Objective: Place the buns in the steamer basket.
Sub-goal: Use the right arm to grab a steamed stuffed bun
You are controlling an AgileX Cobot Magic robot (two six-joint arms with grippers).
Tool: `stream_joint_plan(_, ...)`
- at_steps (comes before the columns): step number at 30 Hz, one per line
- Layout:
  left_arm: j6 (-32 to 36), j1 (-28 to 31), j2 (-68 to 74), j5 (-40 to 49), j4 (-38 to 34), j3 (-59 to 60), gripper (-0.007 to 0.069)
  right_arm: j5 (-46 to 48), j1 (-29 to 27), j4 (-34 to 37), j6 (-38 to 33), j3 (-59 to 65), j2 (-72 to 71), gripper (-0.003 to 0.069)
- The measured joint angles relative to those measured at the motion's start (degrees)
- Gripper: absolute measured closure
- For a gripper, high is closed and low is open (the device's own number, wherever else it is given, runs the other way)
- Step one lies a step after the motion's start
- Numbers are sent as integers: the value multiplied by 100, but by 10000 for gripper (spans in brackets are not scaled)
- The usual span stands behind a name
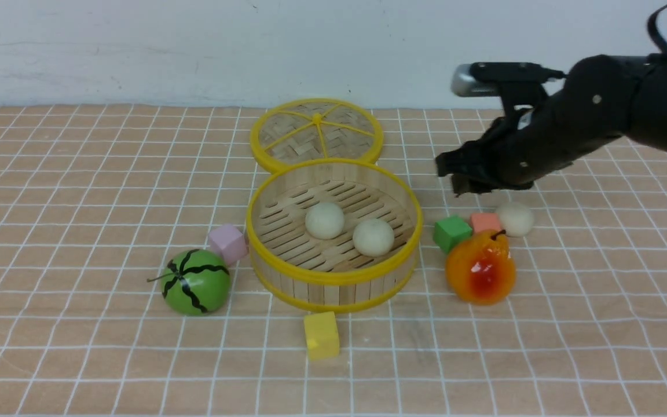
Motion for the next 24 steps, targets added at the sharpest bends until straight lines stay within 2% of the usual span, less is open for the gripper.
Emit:
stream_joint_plan(5,0,0,0,0,0,0,386,7,-441,-21,0,0,326,407)
stream_joint_plan(15,0,0,0,0,0,0,386,-225,-946,-94,0,0,574,407)
stream_joint_plan(24,0,0,0,0,0,0,386,-958,-996,68,0,0,1028,407)
